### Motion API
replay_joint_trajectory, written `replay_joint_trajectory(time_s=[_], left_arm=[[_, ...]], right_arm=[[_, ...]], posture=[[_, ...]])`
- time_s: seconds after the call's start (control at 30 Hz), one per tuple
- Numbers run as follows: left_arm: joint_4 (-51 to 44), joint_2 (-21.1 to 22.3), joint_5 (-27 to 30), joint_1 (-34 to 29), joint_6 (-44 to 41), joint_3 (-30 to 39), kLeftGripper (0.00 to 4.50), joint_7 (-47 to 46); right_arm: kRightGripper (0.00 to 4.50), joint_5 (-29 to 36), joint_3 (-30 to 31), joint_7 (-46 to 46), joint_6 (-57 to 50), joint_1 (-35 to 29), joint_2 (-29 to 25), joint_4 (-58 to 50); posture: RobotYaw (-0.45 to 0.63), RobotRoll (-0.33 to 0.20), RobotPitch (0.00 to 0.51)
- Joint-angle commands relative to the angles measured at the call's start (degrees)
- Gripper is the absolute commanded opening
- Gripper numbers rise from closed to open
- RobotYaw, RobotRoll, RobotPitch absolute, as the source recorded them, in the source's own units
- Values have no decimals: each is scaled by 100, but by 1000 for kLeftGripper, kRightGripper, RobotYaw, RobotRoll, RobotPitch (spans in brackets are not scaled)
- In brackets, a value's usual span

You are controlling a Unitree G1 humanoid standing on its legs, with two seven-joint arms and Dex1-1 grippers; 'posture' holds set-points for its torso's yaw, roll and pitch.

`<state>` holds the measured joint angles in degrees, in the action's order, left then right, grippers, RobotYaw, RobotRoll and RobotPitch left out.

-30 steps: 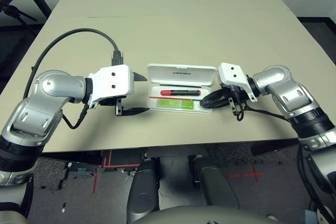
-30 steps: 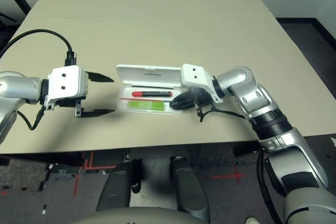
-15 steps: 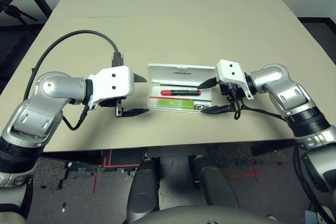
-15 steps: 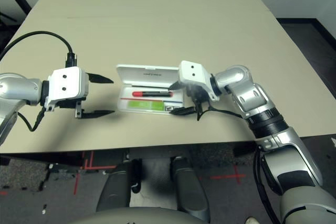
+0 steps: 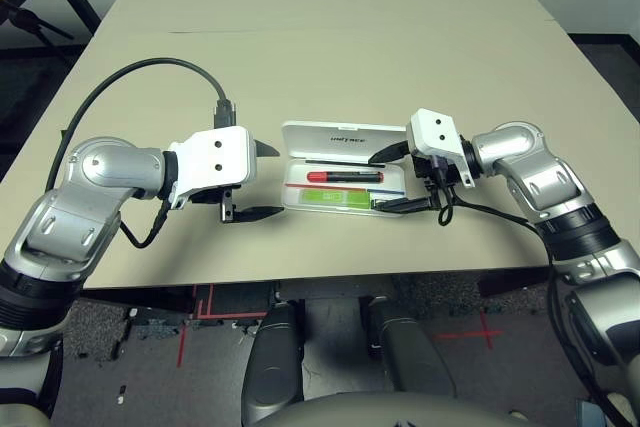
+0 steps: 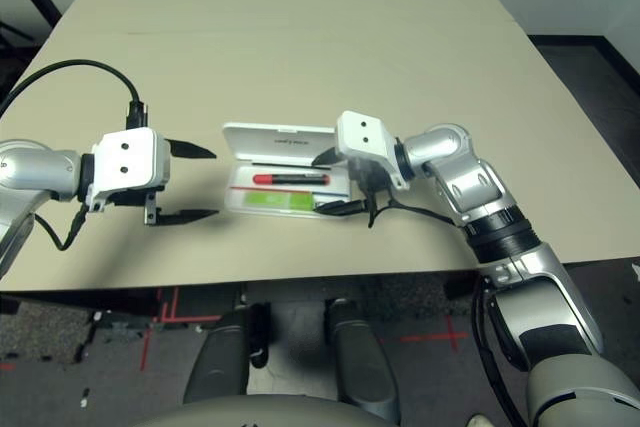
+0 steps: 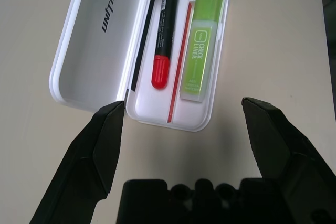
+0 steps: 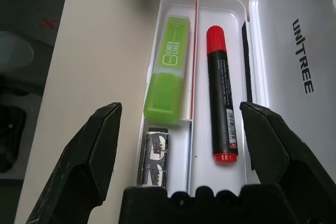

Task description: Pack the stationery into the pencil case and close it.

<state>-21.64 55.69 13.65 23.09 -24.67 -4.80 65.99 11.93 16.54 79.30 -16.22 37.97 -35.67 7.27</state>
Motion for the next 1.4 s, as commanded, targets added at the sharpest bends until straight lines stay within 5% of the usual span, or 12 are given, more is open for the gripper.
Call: replay_joint_trajectory(time_s=[0.03, 0.4, 0.67, 0.8, 1.1, 1.4], left_arm=[[401, 160, -154, 111, 156, 238, 4500, -118], [2065, -202, -331, 539, 863, 409, 4500, -477], [3491, -1234, -157, 1238, 882, 546, 4500, -993], [4290, -1681, -344, 1709, 947, 484, 3522, -1390], [4743, -2229, -482, 2175, 943, 246, 12, -1460], [4640, -2523, -559, 1997, 973, -23, 12, -1335]], right_arm=[[4487, 493, -303, 364, -561, -234, -430, -528], [4487, 1695, -1690, 567, -1807, -936, -1875, -1170], [4487, 2047, -2407, 198, -2172, -1449, -2325, -1406], [4500, 2098, -2479, 96, -2201, -1628, -2375, -1476], [4500, 2139, -2441, -54, -2212, -1795, -2394, -1623], [4500, 2037, -2295, -149, -2154, -1672, -2360, -1572]], posture=[[33, 0, 167], [-19, 0, 164], [-78, 0, 158], [-94, 0, 163], [-101, 0, 170], [-98, 0, 172]])
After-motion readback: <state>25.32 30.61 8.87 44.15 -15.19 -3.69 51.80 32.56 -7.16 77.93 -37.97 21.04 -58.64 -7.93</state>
